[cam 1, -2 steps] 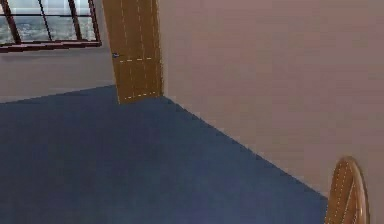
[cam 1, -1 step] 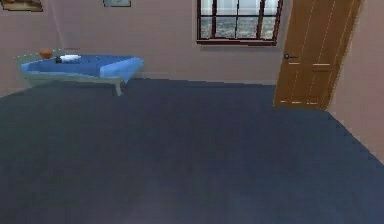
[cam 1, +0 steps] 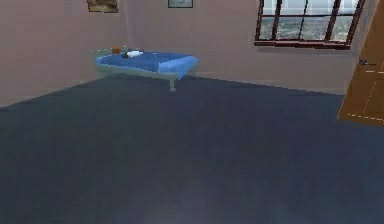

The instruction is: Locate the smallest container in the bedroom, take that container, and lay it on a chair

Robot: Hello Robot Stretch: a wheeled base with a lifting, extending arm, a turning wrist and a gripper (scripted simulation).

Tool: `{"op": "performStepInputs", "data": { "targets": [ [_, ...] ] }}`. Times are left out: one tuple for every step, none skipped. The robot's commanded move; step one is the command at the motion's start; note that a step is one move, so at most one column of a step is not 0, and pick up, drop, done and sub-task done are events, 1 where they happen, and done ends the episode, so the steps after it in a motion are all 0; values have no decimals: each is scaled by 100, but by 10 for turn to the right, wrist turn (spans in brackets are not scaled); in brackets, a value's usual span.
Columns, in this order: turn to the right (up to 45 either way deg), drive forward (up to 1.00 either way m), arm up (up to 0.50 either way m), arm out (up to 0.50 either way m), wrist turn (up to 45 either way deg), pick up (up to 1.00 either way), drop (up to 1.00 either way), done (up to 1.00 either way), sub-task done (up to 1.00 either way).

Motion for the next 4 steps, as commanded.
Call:
{"op": "performStepInputs", "data": {
  "targets": [
    [450, 0, 0, 0, 0, 0, 0, 0, 0],
    [30, 0, 0, 0, 0, 0, 0, 0, 0],
    [0, 0, 0, 48, 0, 0, 0, 0, 0],
    [0, 0, 0, 0, 390, 0, 0, 0, 0]
  ]
}}
